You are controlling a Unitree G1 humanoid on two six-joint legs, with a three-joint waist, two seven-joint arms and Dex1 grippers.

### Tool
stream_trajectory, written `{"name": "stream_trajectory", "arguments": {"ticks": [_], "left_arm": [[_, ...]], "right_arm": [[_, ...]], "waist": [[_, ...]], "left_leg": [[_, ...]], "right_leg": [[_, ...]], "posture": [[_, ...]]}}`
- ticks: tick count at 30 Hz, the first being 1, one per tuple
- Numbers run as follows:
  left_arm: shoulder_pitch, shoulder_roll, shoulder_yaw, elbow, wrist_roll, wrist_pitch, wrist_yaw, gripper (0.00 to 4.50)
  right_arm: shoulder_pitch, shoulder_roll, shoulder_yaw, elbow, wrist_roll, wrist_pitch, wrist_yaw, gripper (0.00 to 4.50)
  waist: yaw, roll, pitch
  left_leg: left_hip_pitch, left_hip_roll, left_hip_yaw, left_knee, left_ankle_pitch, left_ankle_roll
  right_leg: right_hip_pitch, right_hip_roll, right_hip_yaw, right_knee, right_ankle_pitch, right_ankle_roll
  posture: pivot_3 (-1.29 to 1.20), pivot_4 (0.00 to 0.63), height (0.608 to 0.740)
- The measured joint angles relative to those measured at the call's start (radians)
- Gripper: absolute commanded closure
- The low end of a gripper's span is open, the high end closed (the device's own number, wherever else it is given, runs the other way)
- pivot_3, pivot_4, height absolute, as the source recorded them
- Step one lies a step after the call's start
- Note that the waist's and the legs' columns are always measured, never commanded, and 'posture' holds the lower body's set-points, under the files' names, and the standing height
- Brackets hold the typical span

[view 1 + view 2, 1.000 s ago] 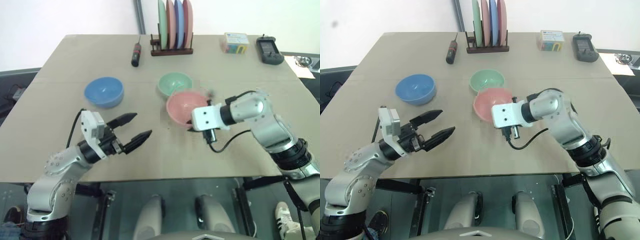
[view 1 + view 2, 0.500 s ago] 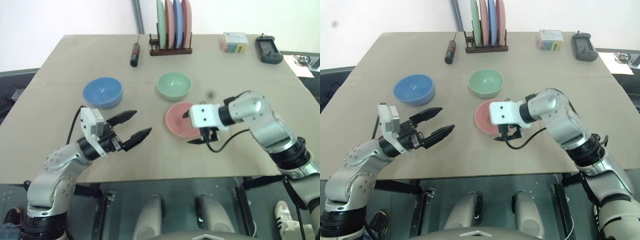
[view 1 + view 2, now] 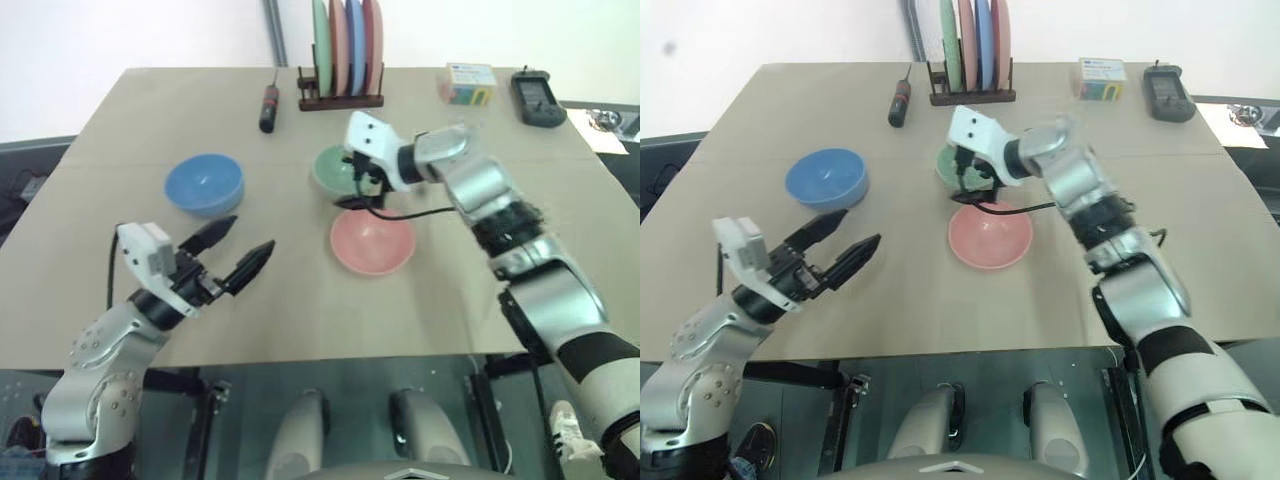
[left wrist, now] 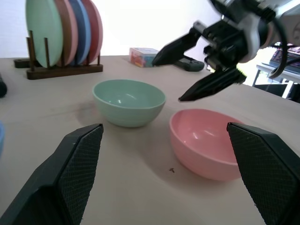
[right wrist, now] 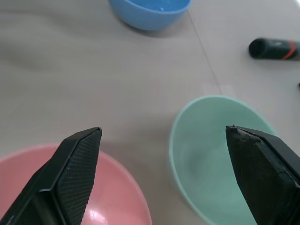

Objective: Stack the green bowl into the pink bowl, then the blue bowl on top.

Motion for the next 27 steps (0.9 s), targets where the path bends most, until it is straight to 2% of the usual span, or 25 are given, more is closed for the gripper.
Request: {"name": "stream_trajectory", "arguments": {"ticks": [4, 7, 10, 11, 12, 20, 21, 27], "left_arm": [[0.056, -0.011, 0.040, -0.034, 0.001, -0.015, 0.042, 0.00], [0.093, -0.017, 0.051, -0.069, 0.001, -0.020, 0.066, 0.00], [0.119, -0.019, 0.067, -0.094, 0.001, -0.024, 0.083, 0.00], [0.128, -0.020, 0.070, -0.103, 0.001, -0.029, 0.089, 0.00], [0.137, -0.022, 0.070, -0.109, 0.001, -0.033, 0.092, 0.00], [0.176, -0.029, 0.077, -0.134, 0.000, -0.042, 0.117, 0.00], [0.179, -0.030, 0.077, -0.135, 0.000, -0.044, 0.118, 0.00], [0.183, -0.030, 0.077, -0.136, 0.000, -0.049, 0.120, 0.00]], "right_arm": [[-0.080, 0.089, -0.008, 0.305, -0.031, -0.124, -0.111, 0.08], [-0.120, 0.125, -0.027, 0.463, -0.056, -0.192, -0.200, 0.08], [-0.137, 0.138, -0.043, 0.538, -0.069, -0.224, -0.253, 0.08], [-0.140, 0.142, -0.046, 0.558, -0.075, -0.229, -0.268, 0.59], [-0.140, 0.146, -0.049, 0.575, -0.081, -0.233, -0.278, 0.80], [-0.144, 0.165, -0.077, 0.616, -0.118, -0.267, -0.297, 4.30], [-0.144, 0.169, -0.080, 0.618, -0.125, -0.272, -0.294, 4.43], [-0.147, 0.169, -0.080, 0.615, -0.141, -0.326, -0.256, 4.43]], "waist": [[0.000, 0.000, 0.000], [0.001, 0.000, 0.000], [-0.001, 0.000, 0.000], [-0.001, 0.000, 0.000], [-0.001, 0.000, 0.000], [-0.002, 0.000, 0.000], [-0.002, 0.000, 0.000], [-0.002, 0.001, 0.000]], "left_leg": [[0.000, 0.000, 0.000, -0.002, 0.000, 0.000], [0.000, 0.000, 0.000, -0.002, 0.000, 0.000], [0.000, 0.000, 0.000, -0.003, 0.000, 0.000], [0.001, 0.000, 0.000, -0.003, 0.000, 0.000], [0.001, 0.000, 0.000, -0.004, 0.000, 0.000], [0.001, 0.000, 0.000, -0.005, 0.000, 0.000], [0.001, 0.000, 0.000, -0.005, 0.000, 0.000], [0.001, 0.000, 0.000, -0.005, 0.000, 0.000]], "right_leg": [[0.000, 0.000, 0.000, 0.000, 0.000, 0.000], [0.000, 0.000, 0.000, -0.001, 0.000, 0.000], [0.000, 0.000, 0.000, -0.001, 0.000, 0.000], [0.000, 0.000, 0.000, -0.001, 0.000, -0.001], [-0.001, 0.000, 0.000, -0.001, 0.000, -0.001], [-0.001, 0.000, 0.000, -0.001, 0.000, -0.001], [-0.001, 0.000, 0.000, -0.001, 0.000, -0.001], [-0.001, 0.000, 0.000, -0.001, 0.000, 0.000]], "posture": [[0.00, 0.150, 0.740], [0.00, 0.150, 0.740], [0.00, 0.150, 0.740], [0.00, 0.150, 0.740], [0.00, 0.150, 0.740], [0.00, 0.150, 0.740], [0.00, 0.150, 0.740], [0.00, 0.150, 0.740]]}}
